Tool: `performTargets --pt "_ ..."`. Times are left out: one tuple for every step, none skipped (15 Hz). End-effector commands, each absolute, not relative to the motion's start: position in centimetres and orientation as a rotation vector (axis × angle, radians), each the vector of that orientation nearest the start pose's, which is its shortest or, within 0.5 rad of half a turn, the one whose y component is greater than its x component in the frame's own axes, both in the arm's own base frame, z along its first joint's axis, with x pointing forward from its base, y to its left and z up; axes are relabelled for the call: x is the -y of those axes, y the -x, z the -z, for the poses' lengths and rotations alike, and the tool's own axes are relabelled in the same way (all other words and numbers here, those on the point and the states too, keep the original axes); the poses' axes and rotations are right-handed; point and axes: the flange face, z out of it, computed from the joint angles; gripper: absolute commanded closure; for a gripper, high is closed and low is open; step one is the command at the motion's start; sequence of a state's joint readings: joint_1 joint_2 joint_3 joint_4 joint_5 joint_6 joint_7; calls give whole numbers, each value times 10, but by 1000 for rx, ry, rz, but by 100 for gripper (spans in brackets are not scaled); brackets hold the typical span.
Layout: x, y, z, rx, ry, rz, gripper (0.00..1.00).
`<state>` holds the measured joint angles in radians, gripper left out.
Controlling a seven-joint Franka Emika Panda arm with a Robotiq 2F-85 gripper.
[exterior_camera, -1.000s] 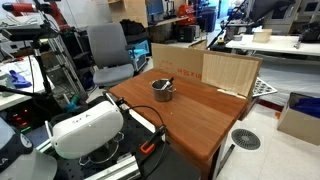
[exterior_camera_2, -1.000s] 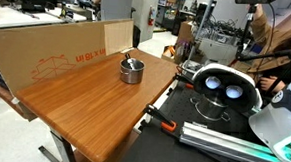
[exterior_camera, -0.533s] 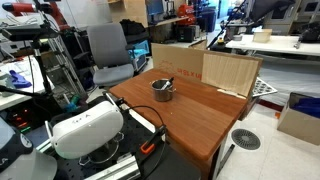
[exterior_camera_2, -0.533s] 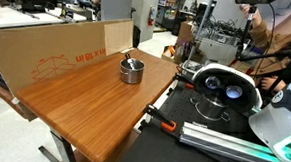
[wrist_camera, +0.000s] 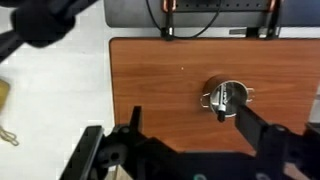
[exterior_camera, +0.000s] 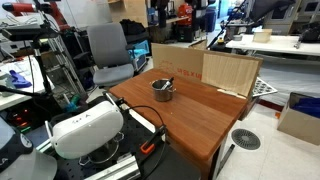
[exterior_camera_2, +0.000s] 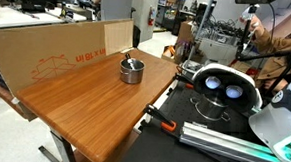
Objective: Pick up the pen from the silver pot and put it on the table.
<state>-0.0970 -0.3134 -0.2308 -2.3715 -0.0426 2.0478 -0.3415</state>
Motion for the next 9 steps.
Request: performTargets --pt "133 -434 -415 23 3099 -17 0" --pt "126 -438 -406 18 3097 -32 0" --pt "120 -442 -398 18 3097 -43 0" --pt "113 -446 -390 20 3095 -45 0" --pt "107 -451 -384 21 3093 -39 0" --pt "100 -456 -376 22 3094 -26 0" --pt "93 -461 -369 32 3092 -25 0" --pt "86 -465 -361 43 3091 -28 0" --pt "80 -470 -354 50 3090 -35 0"
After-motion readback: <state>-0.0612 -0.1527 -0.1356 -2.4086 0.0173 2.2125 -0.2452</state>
